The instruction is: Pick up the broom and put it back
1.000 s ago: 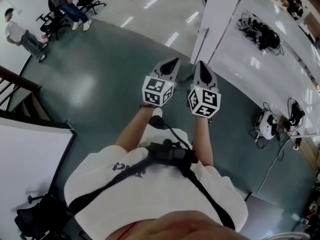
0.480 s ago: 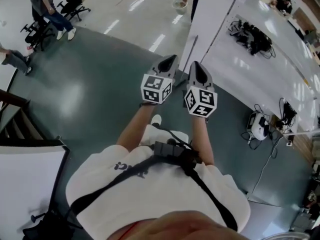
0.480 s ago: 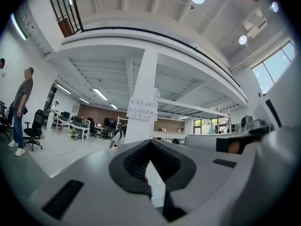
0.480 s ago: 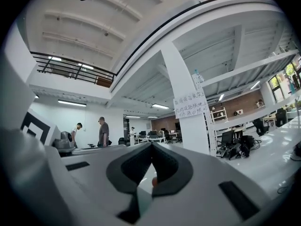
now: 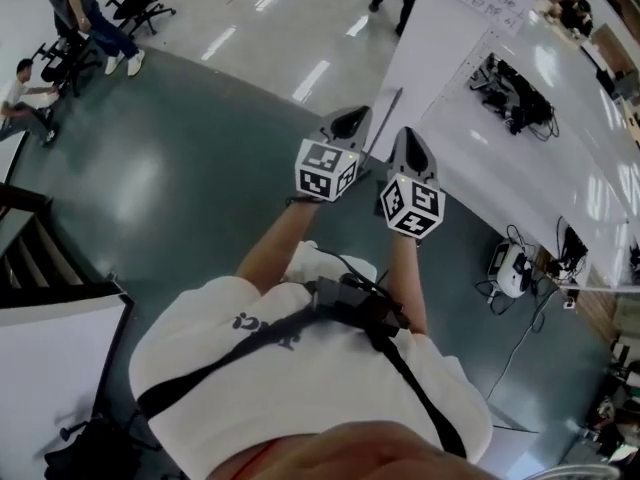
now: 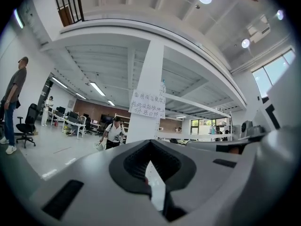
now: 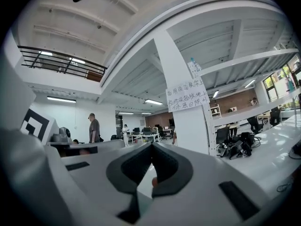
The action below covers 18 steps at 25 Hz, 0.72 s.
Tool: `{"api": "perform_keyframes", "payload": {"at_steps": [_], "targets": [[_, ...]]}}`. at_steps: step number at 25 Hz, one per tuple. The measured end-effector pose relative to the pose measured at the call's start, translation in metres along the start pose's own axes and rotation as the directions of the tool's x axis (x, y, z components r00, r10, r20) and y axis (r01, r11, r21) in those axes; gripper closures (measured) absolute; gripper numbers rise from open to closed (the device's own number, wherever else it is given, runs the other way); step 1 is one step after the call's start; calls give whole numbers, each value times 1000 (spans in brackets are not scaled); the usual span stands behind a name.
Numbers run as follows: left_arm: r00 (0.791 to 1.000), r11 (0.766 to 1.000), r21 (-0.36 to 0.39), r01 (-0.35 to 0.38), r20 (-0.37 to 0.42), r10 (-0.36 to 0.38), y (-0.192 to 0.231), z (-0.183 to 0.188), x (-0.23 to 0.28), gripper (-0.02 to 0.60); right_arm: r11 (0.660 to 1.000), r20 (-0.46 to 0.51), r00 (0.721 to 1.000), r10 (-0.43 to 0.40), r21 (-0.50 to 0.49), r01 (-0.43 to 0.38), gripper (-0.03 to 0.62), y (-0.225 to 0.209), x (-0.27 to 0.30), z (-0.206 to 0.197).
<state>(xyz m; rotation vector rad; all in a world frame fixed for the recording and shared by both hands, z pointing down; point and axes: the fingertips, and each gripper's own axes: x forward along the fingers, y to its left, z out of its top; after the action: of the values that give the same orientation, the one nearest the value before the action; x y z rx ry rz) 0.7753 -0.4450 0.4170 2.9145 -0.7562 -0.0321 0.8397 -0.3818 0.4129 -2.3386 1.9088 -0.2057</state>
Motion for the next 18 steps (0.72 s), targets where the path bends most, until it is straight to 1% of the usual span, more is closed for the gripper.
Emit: {"api": "perform_keyframes", "payload": {"at_steps": [3,6,10,13,18], "targets": [[1000,1000,6,8,-15,-8,24,-2,12,571,1000,-3,1000,-20,16,20,586,2,28,-8],[999,1000,-10,8,-40,-9,49,-13,14,571,998,-24,999,-44,32,45,587,7,47,-24],[997,999,-48,-9,-82,5,71,-38,30,571,998,-89,995,-55,39,58,587,-3,70,-52],[994,998,-56,-20,-104,14,78,-53,46,571,997,-121,991,-52,50,59,586,-19,90,-67],[990,996,-55,-66,-128,59,94,-61,67,571,997,-154,988,-19,73,31,586,-33,123,-81]]}}
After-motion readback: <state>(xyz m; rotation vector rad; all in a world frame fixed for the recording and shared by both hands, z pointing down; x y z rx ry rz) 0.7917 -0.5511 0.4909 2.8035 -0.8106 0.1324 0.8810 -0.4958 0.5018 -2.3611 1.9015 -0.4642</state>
